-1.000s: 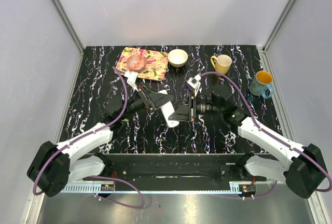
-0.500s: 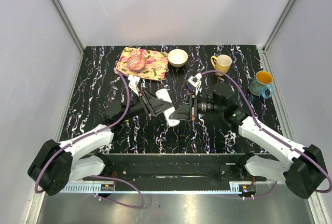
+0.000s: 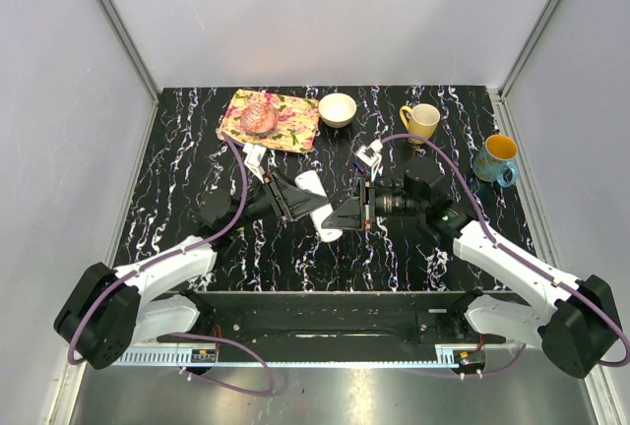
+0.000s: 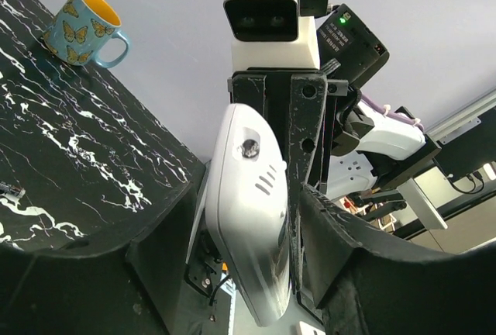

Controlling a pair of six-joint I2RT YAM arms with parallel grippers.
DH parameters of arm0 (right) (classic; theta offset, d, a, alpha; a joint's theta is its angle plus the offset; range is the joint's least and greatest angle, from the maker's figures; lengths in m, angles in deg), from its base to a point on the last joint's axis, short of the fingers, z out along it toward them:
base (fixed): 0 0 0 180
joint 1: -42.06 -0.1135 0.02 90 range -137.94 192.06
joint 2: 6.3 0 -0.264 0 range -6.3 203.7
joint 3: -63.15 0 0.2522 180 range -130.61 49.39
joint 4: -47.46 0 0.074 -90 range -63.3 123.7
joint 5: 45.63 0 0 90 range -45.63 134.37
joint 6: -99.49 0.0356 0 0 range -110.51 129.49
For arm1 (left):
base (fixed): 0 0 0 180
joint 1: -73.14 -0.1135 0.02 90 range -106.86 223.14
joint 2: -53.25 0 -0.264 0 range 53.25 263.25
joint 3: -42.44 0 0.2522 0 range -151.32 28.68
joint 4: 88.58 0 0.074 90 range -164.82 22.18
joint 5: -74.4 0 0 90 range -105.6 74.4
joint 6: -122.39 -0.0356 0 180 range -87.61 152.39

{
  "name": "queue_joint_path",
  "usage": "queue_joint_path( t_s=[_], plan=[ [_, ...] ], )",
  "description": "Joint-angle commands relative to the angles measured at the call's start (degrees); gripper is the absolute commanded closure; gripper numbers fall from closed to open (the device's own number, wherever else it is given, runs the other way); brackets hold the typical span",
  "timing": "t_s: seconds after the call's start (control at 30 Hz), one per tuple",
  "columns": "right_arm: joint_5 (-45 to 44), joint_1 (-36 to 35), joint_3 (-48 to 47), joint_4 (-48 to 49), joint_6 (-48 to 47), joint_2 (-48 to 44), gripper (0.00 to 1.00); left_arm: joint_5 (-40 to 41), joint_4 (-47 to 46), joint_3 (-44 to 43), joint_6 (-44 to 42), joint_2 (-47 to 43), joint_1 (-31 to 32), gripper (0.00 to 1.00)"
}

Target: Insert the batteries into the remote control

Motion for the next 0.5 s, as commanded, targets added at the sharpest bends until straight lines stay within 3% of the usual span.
queue_joint_path(
  t_s=[0.0,0.17,0.23,0.3,0.33,0.43,0.47],
  plan=[
    [2.0,0.4,-2.8,0.8,-1.1,-1.7,1.00,-0.4,-4.2,-1.4,-0.3,0.2,-0.4,0.41],
    [2.1,0.3,-2.7,0.8,-1.1,-1.8,1.00,-0.2,-5.0,-1.7,0.1,0.6,-0.8,0.41],
    [2.3,0.4,-2.6,0.8,-1.1,-1.7,1.00,-0.5,-5.3,-1.9,0.1,0.7,-0.9,0.48],
    [2.0,0.4,-2.5,0.8,-1.1,-1.8,1.00,-0.8,-5.7,-1.9,0.2,0.9,-1.0,0.57],
    [2.1,0.4,-2.5,0.8,-1.2,-1.7,1.00,-1.1,-6.3,-1.9,0.3,1.2,-0.9,0.68],
    [1.6,0.4,-2.5,0.7,-1.2,-1.5,1.00,-1.7,-7.9,-1.5,1.2,2.0,-0.9,0.84],
    [1.6,0.4,-2.7,0.5,-1.3,-1.4,1.00,-1.8,-8.3,-1.3,1.2,2.1,-0.9,0.98]
  ],
)
